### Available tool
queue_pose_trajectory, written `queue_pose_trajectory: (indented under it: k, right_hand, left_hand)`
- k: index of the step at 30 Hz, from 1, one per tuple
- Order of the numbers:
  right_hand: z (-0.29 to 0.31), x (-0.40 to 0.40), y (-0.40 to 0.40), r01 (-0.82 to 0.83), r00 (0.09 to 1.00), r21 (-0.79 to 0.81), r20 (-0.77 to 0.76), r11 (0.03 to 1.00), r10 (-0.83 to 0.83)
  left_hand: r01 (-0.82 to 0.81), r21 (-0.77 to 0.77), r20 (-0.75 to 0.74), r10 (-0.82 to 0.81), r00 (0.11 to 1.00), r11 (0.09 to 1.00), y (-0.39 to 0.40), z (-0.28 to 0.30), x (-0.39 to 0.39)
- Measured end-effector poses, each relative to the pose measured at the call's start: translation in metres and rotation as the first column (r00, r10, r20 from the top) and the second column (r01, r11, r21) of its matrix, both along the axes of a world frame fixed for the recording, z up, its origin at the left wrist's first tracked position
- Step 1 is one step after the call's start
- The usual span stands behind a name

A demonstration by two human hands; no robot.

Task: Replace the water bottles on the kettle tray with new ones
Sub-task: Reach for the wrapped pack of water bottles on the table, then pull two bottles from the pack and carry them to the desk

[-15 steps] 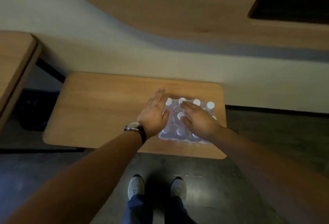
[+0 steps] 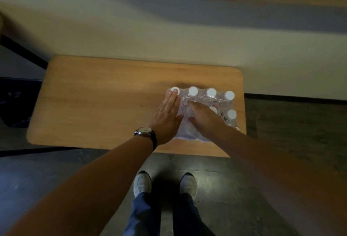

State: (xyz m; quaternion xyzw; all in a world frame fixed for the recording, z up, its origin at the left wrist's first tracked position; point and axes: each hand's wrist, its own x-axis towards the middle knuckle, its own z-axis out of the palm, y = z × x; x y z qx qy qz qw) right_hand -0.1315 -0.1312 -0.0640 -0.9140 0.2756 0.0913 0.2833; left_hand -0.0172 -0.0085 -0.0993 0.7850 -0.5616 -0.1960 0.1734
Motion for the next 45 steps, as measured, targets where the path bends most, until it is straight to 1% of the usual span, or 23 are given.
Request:
queue_pose_trajectory:
  k: [4, 9, 12, 15, 17, 19, 20, 21, 22, 23, 24, 26, 27, 28, 29, 31, 33, 34, 37, 39, 42, 44, 45]
  right_hand:
    - [-0.002, 0.004, -0.001, 0.059, 0.998, 0.001, -0.009, 0.998, -0.059]
    - [0.027, -0.013, -0.001, 0.036, 0.984, 0.071, 0.174, 0.997, -0.048]
    - [0.057, -0.028, -0.009, -0.010, 0.974, 0.079, 0.228, 0.997, -0.008]
    - [0.098, -0.043, -0.018, -0.007, 0.929, 0.031, 0.369, 0.999, -0.005]
    - [0.127, -0.045, -0.025, 0.068, 0.878, 0.010, 0.474, 0.998, -0.065]
    - [0.151, -0.036, -0.033, 0.125, 0.825, 0.047, 0.551, 0.991, -0.130]
    - [0.159, -0.029, -0.038, 0.147, 0.804, 0.086, 0.569, 0.985, -0.170]
    - [0.164, -0.021, -0.042, 0.170, 0.791, 0.138, 0.571, 0.976, -0.219]
    - [0.167, -0.014, -0.045, 0.196, 0.787, 0.185, 0.556, 0.963, -0.266]
    - [0.167, -0.007, -0.048, 0.216, 0.790, 0.225, 0.532, 0.950, -0.306]
    - [0.165, 0.000, -0.049, 0.227, 0.793, 0.266, 0.508, 0.937, -0.336]
    - [0.153, 0.007, -0.050, 0.238, 0.791, 0.386, 0.456, 0.891, -0.408]
    - [0.143, 0.009, -0.050, 0.260, 0.790, 0.453, 0.408, 0.853, -0.458]
    - [0.128, 0.008, -0.050, 0.300, 0.801, 0.478, 0.345, 0.826, -0.490]
    - [0.110, 0.003, -0.049, 0.346, 0.828, 0.450, 0.266, 0.823, -0.493]
    - [0.069, -0.012, -0.045, 0.350, 0.926, 0.254, 0.051, 0.902, -0.374]
    - [0.034, -0.028, -0.040, 0.220, 0.962, 0.124, -0.193, 0.968, -0.194]
    - [0.023, -0.032, -0.038, 0.179, 0.956, 0.112, -0.254, 0.978, -0.146]
    - [0.008, -0.027, -0.043, 0.204, 0.950, 0.149, -0.268, 0.967, -0.159]
    - [0.002, -0.018, -0.044, 0.207, 0.950, 0.113, -0.260, 0.972, -0.172]
    - [0.013, -0.019, -0.037, 0.098, 0.971, 0.008, -0.219, 0.995, -0.094]
    - [0.037, -0.020, -0.034, -0.091, 0.978, -0.075, -0.193, 0.993, 0.075]
    - [0.052, -0.018, -0.035, -0.129, 0.983, -0.085, -0.146, 0.988, 0.116]
  left_hand:
    - [-0.009, 0.028, -0.020, 0.010, 1.000, 1.000, 0.000, -0.001, 0.000]
    - [0.001, 0.029, -0.052, 0.000, 0.999, 1.000, 0.001, 0.008, 0.002]
    - [-0.026, 0.054, -0.136, 0.034, 0.990, 0.998, 0.002, 0.015, 0.005]
    - [-0.027, 0.113, -0.279, 0.058, 0.958, 0.993, -0.002, 0.031, 0.008]
    - [-0.150, 0.127, -0.441, 0.191, 0.877, 0.980, -0.007, 0.055, 0.006]
    - [-0.305, 0.137, -0.638, 0.319, 0.701, 0.943, -0.013, 0.087, 0.000]
    - [-0.352, 0.105, -0.719, 0.315, 0.620, 0.930, -0.018, 0.098, -0.004]
    - [-0.380, 0.081, -0.764, 0.302, 0.570, 0.921, -0.023, 0.104, -0.009]
    - [-0.388, 0.067, -0.792, 0.286, 0.540, 0.919, -0.027, 0.109, -0.016]
    - [-0.385, 0.058, -0.795, 0.275, 0.540, 0.921, -0.031, 0.114, -0.021]
    - [-0.394, 0.057, -0.776, 0.289, 0.560, 0.917, -0.034, 0.118, -0.026]
    - [-0.482, 0.087, -0.701, 0.398, 0.592, 0.872, -0.034, 0.119, -0.032]
    - [-0.529, 0.110, -0.700, 0.443, 0.560, 0.842, -0.031, 0.118, -0.033]
    - [-0.561, 0.139, -0.727, 0.469, 0.502, 0.816, -0.028, 0.115, -0.034]
    - [-0.577, 0.170, -0.758, 0.480, 0.442, 0.799, -0.023, 0.112, -0.034]
    - [-0.596, 0.213, -0.795, 0.492, 0.354, 0.774, -0.015, 0.105, -0.033]
    - [-0.618, 0.242, -0.798, 0.516, 0.311, 0.748, -0.007, 0.104, -0.031]
    - [-0.634, 0.244, -0.795, 0.526, 0.302, 0.734, -0.003, 0.105, -0.027]
    - [-0.683, 0.228, -0.791, 0.541, 0.286, 0.694, 0.013, 0.109, -0.016]
    - [-0.713, 0.216, -0.793, 0.546, 0.270, 0.667, 0.026, 0.113, -0.009]
    - [-0.777, 0.190, -0.778, 0.574, 0.253, 0.600, 0.052, 0.123, 0.000]
    - [-0.818, 0.174, -0.770, 0.594, 0.234, 0.548, 0.072, 0.134, 0.004]
    - [-0.836, 0.168, -0.773, 0.597, 0.217, 0.522, 0.084, 0.139, 0.007]
